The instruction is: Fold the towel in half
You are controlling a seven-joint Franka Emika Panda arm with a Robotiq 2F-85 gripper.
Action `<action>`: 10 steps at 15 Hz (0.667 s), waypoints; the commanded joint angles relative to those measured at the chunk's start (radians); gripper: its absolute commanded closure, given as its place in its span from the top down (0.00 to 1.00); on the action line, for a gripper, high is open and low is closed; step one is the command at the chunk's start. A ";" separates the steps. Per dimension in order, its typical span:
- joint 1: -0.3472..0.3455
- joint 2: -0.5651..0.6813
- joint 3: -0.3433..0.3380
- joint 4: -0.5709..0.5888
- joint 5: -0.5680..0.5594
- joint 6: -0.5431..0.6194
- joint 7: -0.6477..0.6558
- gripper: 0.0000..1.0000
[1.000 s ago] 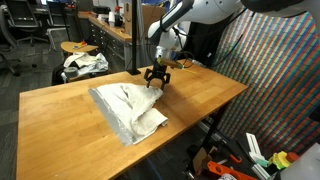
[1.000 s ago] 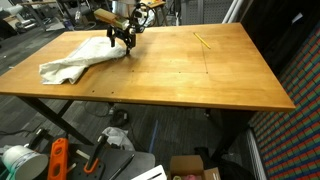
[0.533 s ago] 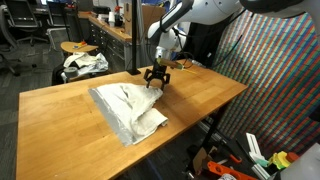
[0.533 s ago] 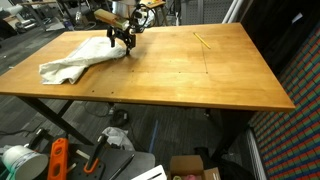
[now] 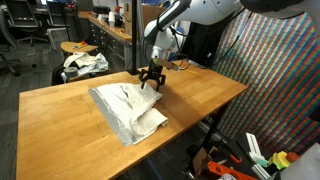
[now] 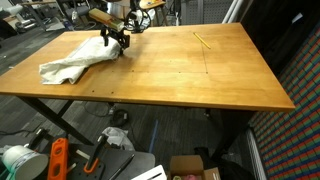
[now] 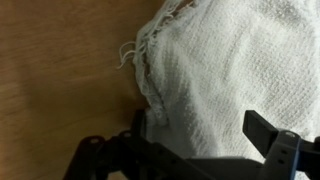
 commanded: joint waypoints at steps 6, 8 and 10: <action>-0.010 -0.001 0.031 0.012 0.070 -0.019 -0.053 1.00; -0.010 -0.020 0.038 0.000 0.081 -0.021 -0.067 1.00; -0.010 -0.042 0.047 -0.016 0.092 -0.016 -0.085 1.00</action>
